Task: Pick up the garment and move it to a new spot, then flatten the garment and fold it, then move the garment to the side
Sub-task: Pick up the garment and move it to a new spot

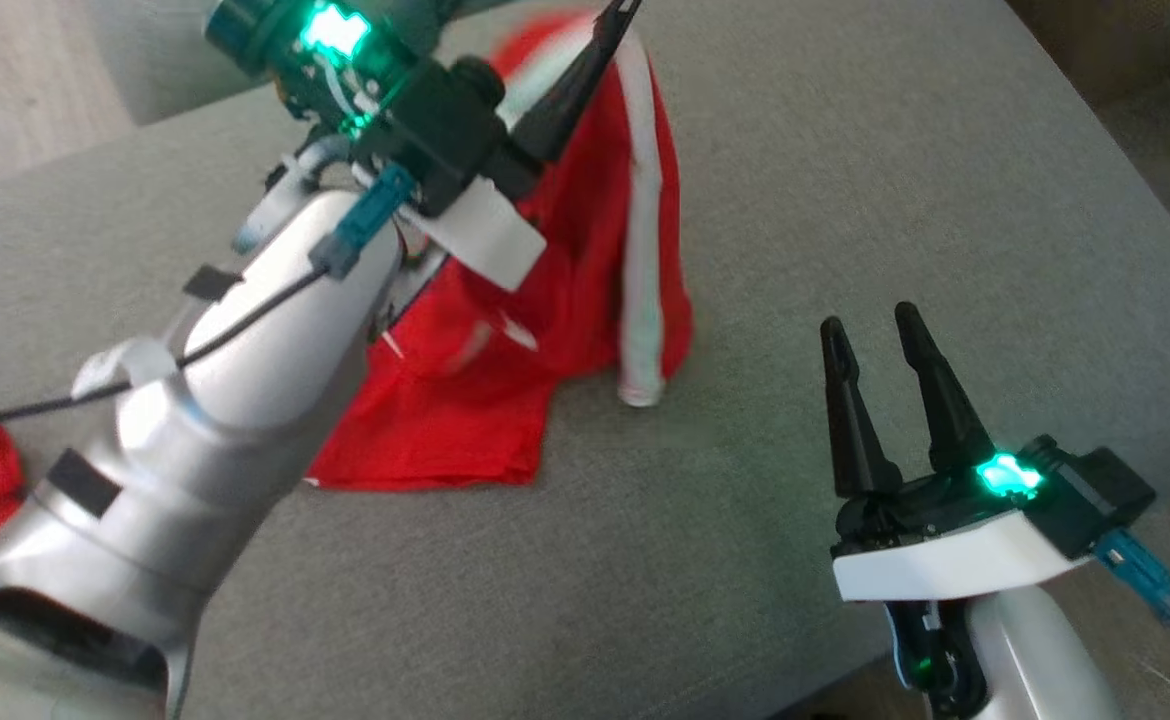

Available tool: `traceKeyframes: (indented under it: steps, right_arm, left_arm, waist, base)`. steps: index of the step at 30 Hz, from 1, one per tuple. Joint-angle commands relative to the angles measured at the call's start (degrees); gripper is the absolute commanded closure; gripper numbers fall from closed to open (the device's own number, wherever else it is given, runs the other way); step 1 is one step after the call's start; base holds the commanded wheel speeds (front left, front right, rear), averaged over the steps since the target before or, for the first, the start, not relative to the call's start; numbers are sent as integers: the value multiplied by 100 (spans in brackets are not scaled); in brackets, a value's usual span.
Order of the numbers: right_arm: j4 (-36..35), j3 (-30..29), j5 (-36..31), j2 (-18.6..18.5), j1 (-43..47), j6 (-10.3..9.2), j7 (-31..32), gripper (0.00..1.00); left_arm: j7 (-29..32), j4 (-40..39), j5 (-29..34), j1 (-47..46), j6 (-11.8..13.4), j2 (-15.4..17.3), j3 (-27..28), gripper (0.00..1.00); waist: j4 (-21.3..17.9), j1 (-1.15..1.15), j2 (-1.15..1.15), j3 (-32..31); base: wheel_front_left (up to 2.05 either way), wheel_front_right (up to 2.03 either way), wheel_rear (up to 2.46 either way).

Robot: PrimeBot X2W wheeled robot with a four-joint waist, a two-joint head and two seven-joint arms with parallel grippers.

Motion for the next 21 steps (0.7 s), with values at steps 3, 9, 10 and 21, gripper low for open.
traceKeyframes:
  steps: [3, 9, 10, 21]
  right_arm:
    - [-213, 66, 37, -28, -213, -4, -62, 0]
    - [-182, 13, -96, -28, -195, -4, -62, 0]
    - [-178, -8, -122, -28, -187, -4, -62, 0]
    - [-83, -371, -412, -28, 19, -4, -62, 0]
  left_arm:
    - [-179, 141, 26, -408, -4, 76, 199, 0]
    - [-350, 457, -39, -267, 73, 179, 258, 0]
    - [-374, 482, -69, -219, 98, 206, 290, 0]
    - [-521, 334, -635, 950, 529, 484, 808, 0]
  waist:
    - [15, -1, 0, 76]
    - [418, -1, 0, -36]
    - [508, -1, 0, -71]
    - [1573, -1, 0, -529]
  base:
    - [0, 0, 0]
    - [0, 0, 0]
    - [0, 0, 0]
    - [0, 0, 0]
